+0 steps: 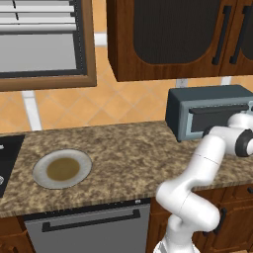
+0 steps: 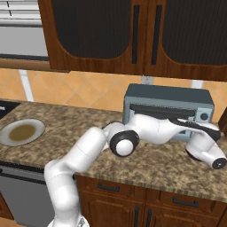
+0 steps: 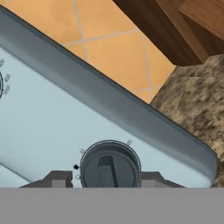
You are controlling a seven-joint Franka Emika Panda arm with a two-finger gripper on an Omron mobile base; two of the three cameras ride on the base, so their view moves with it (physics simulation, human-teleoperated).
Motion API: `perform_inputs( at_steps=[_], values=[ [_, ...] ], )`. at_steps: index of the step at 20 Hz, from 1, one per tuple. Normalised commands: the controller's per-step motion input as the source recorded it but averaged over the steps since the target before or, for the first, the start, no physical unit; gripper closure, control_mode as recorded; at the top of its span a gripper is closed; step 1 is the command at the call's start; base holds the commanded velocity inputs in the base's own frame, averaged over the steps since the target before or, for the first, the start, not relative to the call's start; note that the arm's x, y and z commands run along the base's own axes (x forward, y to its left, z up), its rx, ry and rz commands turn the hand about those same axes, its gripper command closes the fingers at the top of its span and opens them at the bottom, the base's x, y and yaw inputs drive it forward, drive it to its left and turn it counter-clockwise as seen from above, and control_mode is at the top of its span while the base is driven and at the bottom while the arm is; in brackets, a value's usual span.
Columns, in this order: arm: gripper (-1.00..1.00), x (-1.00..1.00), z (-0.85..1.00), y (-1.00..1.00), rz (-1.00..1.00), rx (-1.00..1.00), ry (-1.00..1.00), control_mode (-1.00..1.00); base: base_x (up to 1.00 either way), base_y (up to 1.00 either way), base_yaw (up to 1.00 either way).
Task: Pick up the kebab skewer and baguette bread, and place them inside the toaster oven. Close the toaster oven door and start by setting the timer.
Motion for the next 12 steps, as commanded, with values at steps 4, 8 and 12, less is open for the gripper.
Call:
perform_inputs(
  at_steps=[4,8,12],
  values=[
    [1.00,0.39,0.21,0.04,-0.16,0.32,0.00,-1.00,0.00,0.00,0.00],
    [1.00,0.42,0.31,0.00,-0.11,0.36,0.00,-1.00,0.00,0.00,0.00],
    [1.00,0.44,0.43,0.00,-0.08,0.39,0.00,-1.00,0.00,0.00,0.00]
  ],
)
